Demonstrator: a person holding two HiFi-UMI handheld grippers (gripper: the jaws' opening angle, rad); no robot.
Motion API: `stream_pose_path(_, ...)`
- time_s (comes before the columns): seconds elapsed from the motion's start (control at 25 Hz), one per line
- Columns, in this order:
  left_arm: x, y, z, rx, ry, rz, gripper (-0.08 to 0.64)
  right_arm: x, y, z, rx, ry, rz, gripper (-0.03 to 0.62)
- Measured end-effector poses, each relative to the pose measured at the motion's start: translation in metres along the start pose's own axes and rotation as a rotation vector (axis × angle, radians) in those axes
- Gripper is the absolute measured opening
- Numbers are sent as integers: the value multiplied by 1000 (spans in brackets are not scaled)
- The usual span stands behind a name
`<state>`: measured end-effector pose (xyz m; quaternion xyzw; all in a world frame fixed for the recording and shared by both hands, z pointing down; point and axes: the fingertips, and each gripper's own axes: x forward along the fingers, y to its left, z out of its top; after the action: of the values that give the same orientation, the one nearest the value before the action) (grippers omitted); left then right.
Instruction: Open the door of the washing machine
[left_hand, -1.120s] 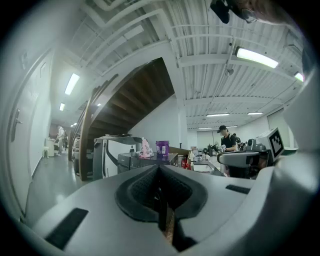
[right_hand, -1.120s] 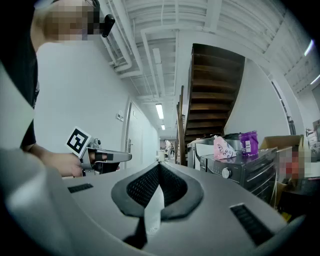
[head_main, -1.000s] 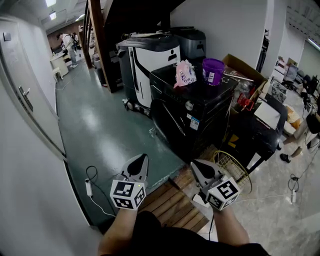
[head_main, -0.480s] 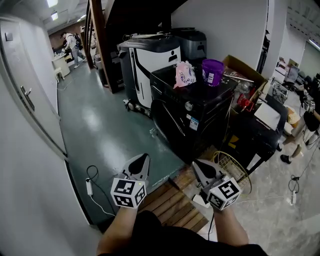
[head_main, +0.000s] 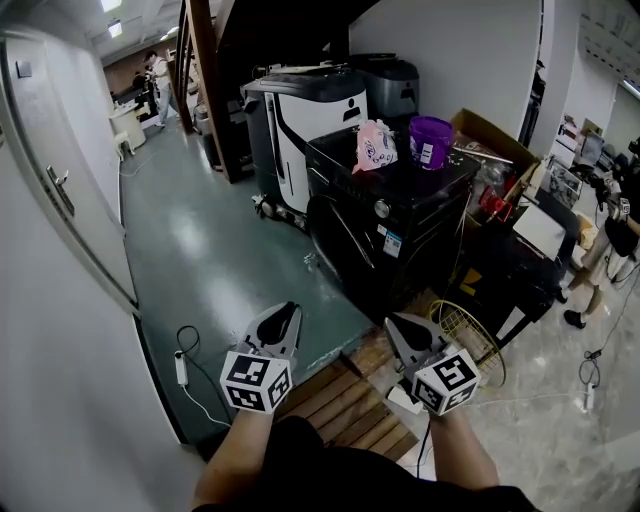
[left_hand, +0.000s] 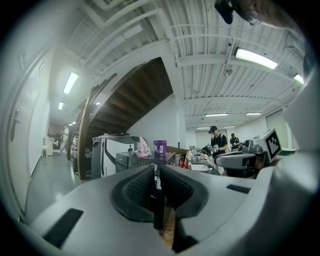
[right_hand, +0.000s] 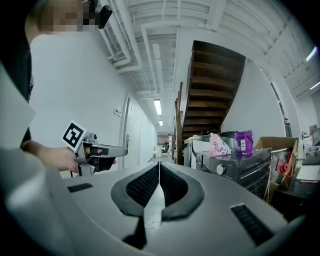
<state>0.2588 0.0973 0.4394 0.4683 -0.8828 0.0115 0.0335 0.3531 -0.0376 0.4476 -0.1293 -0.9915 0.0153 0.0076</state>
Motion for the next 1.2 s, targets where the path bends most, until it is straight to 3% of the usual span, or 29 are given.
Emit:
stream_pose_path(0.44,-11,-5,-12,-50,17,-6,112,-6,2,-16,29,36,14,159)
stream_pose_path(0.68,-2,2,-32,-64,71,-13,136,6,-1,-25,56,58,32,212)
stream_pose_path(1.2,44,115,-76,-141,164,0,154,136,-6,-67,121,155,87,244)
